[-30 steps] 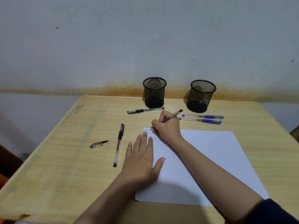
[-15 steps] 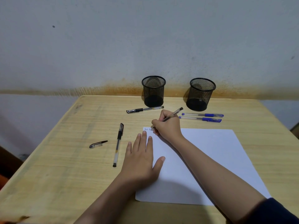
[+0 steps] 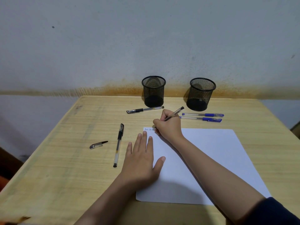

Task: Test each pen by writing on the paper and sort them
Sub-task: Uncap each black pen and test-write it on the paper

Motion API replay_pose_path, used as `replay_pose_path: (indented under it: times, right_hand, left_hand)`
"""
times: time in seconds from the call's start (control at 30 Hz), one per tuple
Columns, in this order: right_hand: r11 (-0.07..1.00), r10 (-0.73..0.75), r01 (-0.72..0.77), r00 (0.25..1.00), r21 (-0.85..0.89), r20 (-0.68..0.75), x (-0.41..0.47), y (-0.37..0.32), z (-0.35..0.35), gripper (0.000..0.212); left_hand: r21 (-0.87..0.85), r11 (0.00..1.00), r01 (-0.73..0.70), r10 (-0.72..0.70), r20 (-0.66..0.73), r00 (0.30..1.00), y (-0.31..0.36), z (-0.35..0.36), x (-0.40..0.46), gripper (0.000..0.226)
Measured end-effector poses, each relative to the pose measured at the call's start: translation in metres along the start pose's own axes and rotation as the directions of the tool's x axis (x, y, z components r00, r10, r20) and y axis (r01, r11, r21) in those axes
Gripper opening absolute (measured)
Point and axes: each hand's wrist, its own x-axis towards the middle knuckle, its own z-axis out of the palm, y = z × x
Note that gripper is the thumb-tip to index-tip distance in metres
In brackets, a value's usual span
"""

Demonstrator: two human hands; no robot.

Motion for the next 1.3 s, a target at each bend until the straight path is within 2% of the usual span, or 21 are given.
replay_pose_path:
  times: [0.2,0.37,0.47,0.57,0.7,0.77,0.87,0.97,1.13,1.3]
  right_hand:
    - [0.997,0.048,-0.046,0.998,0.061,-0.036,0.001,0.003,-0.002,0.032]
    - [0.936,0.15,-0.134,0.988,0.325,-0.023,0.004,0.001,-0.005,0.034]
    - [0.961,0.111,-0.111,0.994,0.254,0.014,0.001,-0.004,-0.006,0.036]
    - [0.973,0.079,-0.093,0.994,0.211,0.073,-0.001,-0.007,-0.008,0.035]
    - [0.958,0.139,-0.18,0.972,0.223,0.189,-0.001,-0.014,-0.008,0.022]
    - [0.949,0.152,-0.209,0.959,0.235,0.239,-0.002,-0.02,-0.006,0.017]
    - [0.996,0.052,-0.068,0.969,0.061,0.241,-0.007,-0.03,-0.003,0.01]
    - [0.998,-0.047,0.035,0.955,0.045,0.294,-0.018,-0.042,-0.002,0.008]
    - [0.986,-0.14,0.093,0.912,0.137,0.385,-0.049,-0.059,0.0,0.01]
    - [0.968,-0.179,0.09,0.899,0.233,0.399,-0.072,-0.065,-0.007,0.009]
  left_hand:
    - [-0.023,1.0,-0.001,0.001,-0.008,1.0,0.0,0.0,-0.002,0.074]
    - [-0.039,0.999,-0.006,0.006,0.015,1.0,0.001,-0.004,-0.002,0.076]
    - [-0.11,0.994,-0.017,0.014,-0.023,1.0,0.0,-0.011,-0.003,0.074]
    - [-0.215,0.977,-0.013,-0.026,-0.179,0.983,-0.01,-0.021,-0.009,0.065]
    - [-0.305,0.949,0.077,-0.191,-0.362,0.913,-0.054,-0.036,-0.017,0.045]
    - [-0.326,0.929,0.175,-0.302,-0.394,0.868,-0.081,-0.042,-0.022,0.041]
    - [-0.353,0.897,0.266,-0.394,-0.364,0.844,-0.111,-0.047,-0.028,0.036]
    - [-0.398,0.884,0.247,-0.394,-0.347,0.851,-0.121,-0.048,-0.028,0.027]
    - [-0.45,0.866,0.217,-0.409,-0.389,0.826,-0.122,-0.049,-0.025,0.012]
    - [-0.728,0.685,-0.004,-0.387,-0.37,0.844,-0.099,-0.063,-0.036,0.013]
